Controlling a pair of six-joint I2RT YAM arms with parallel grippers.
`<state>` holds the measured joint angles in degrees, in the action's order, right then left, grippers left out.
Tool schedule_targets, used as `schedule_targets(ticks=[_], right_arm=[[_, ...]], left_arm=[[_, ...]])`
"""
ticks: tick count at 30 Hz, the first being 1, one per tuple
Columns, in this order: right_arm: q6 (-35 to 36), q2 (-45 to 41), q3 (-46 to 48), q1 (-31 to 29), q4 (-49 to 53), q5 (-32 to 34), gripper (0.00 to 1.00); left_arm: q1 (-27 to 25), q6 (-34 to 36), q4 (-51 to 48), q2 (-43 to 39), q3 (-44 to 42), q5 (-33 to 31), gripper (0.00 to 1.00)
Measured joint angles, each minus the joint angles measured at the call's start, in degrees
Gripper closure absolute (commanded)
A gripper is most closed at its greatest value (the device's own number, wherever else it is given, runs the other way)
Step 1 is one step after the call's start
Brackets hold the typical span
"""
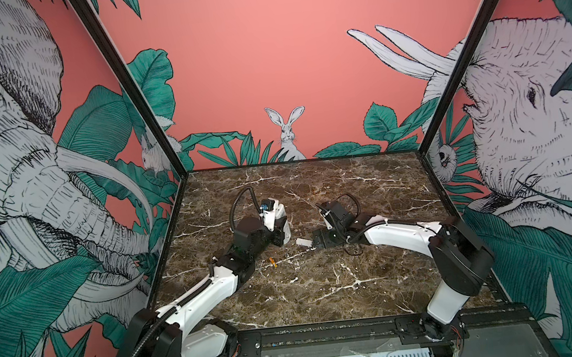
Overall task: Load the batteries into the remote control
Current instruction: 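Draw the right gripper back and lower it toward the orange batteries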
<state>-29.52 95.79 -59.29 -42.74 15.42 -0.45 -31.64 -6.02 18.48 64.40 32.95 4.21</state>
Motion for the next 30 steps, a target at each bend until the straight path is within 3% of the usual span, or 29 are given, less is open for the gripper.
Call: schedule_targets(ticks=[5,14,26,30], right_arm=[[1.6,-2.5,0.2,0.0,0.1,0.2,0.01],[5.7,-5.7,2.4,-0.4,1.8,-0.2,0.01],[7.7,-3.0,-2.8,-4.3,6.8,0.0,0.08],[5.8,0.7,-6.7,-6.2,8.6,0.9,0.16]], left_arm=[[1.0,1.1,-10.6,-2.3,6.0,0.0,1.00],[1.7,6.4,-33.3,-8.0,18.8,-7.5,1.00],[2.6,11.0,-45.2,-22.8,18.5,-13.1,1.00],[2.6,11.1,-46.7,-25.2,17.2,-13.1,1.00]])
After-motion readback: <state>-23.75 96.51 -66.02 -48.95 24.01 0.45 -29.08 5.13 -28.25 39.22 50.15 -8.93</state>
